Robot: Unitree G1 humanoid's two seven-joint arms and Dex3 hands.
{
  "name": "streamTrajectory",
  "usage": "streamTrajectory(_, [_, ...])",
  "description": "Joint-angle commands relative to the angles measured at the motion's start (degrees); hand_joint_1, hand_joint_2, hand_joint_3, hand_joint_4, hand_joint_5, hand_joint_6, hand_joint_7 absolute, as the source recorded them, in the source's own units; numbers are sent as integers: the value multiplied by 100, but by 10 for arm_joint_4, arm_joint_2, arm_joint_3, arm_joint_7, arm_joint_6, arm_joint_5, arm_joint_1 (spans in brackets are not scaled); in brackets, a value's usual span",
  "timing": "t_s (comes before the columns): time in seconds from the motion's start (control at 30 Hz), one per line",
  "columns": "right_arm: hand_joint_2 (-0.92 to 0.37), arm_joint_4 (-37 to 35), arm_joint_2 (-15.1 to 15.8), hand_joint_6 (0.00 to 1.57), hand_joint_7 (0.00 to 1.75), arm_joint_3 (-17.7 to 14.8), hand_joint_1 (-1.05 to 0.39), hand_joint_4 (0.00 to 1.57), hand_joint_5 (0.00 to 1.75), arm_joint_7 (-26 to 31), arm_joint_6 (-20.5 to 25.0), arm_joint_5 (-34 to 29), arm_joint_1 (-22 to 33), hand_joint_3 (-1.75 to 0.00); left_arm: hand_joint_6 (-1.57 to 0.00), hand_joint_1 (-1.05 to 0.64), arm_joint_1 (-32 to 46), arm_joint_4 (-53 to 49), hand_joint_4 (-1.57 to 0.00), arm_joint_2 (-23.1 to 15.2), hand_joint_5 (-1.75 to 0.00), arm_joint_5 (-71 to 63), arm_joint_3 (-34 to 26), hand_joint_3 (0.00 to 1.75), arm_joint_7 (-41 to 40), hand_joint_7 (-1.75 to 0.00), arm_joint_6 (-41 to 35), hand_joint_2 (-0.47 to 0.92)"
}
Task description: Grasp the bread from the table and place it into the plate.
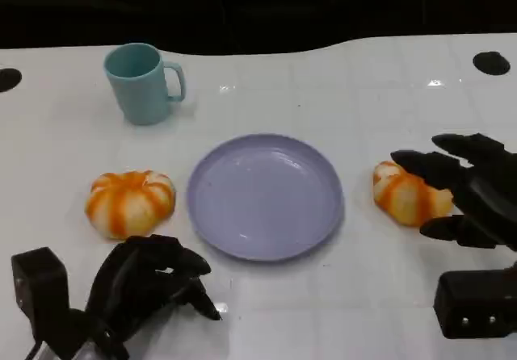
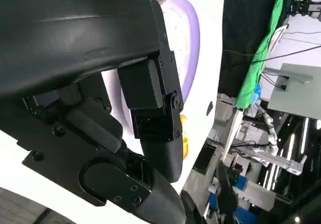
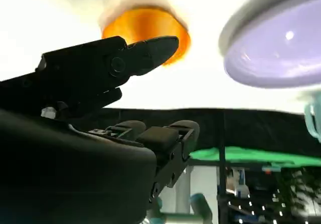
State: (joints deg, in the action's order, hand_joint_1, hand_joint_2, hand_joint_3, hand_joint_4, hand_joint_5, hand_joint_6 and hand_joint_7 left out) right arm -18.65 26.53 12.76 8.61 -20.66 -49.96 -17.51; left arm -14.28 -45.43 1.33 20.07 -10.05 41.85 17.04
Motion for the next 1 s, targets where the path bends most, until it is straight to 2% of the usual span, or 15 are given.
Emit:
streamTrajectory(0.03, [-86, -41, -1, 33, 0, 32, -56, 18, 18, 17, 30, -19, -36, 0, -157, -105, 5, 3, -157, -7, -59, 0, -4, 0, -5, -20, 0, 72])
streamTrajectory(0.23, [-82, -109, -17, 32, 0, 77, -55, 19, 18, 33, 63, -34, -82, 0, -157, -105, 5, 3, -157, -7, -59, 2, -6, 0, -4, -22, -5, 71])
streamTrajectory(0.43, [-80, -187, -33, 30, 0, 117, -53, 19, 17, 48, 77, -39, -123, 0, -157, -105, 7, 6, -157, -6, -59, 0, -6, 0, -7, -22, -4, 71])
streamTrajectory(0.9, [-83, -348, -78, 27, 0, 178, -53, 19, 11, 65, 98, -29, -197, -1, -157, -105, 8, 6, -157, -6, -60, -3, -5, 0, -6, -22, 1, 71])
streamTrajectory(1.0, [-83, -392, -88, 29, 1, 186, -48, 21, 11, 85, 98, -30, -214, -1, -157, -105, 8, 5, -157, -6, -59, 0, -6, 0, -3, -21, -1, 71])
